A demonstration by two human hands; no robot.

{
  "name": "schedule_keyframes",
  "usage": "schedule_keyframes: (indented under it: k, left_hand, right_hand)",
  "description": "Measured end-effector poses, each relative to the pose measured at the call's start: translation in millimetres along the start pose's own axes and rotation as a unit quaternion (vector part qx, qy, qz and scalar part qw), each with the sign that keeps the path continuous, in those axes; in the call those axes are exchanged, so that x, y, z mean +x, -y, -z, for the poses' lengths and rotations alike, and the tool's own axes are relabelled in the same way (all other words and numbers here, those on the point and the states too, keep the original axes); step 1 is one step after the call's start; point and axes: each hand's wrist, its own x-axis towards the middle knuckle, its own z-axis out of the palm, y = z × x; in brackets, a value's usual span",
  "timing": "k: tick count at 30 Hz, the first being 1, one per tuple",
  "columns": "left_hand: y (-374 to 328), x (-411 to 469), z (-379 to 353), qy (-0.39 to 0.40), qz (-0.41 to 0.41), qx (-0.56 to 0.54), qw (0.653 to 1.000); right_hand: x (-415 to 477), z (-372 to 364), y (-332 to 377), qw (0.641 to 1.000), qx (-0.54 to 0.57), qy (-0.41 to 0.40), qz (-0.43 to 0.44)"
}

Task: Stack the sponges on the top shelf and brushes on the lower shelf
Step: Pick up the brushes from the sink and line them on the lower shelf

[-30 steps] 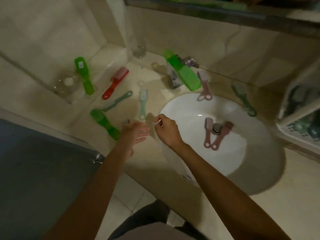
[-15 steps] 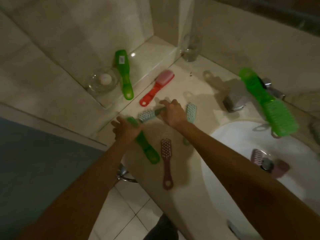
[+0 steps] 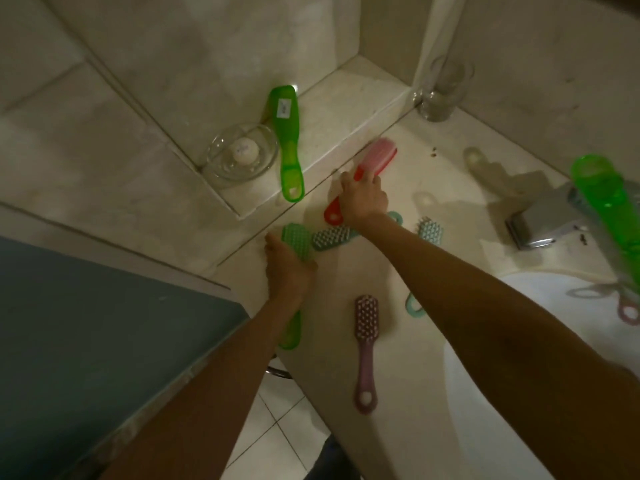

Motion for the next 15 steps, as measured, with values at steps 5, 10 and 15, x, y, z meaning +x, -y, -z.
schedule_keyframes:
  k: [5, 10, 15]
  left_hand:
    - [0.4, -6.7, 5.5, -0.031, -0.062, 0.002, 0.998]
    - [-12.1, -12.6, 9.3, -0.030, -0.106, 0.009, 0.994]
    - [-40.8, -29.4, 11.9, -0.025, -0.149, -0.033, 0.988]
  right_hand:
    - [1.9, -2.2, 8.3, 0.988, 0.072, -0.061, -0.121]
    - [-6.2, 5.1, 4.9, 0.924, 0.305, -0.120, -0.196]
    - [-27.5, 36.7, -16.2, 0.892, 0.381, -0.095, -0.224]
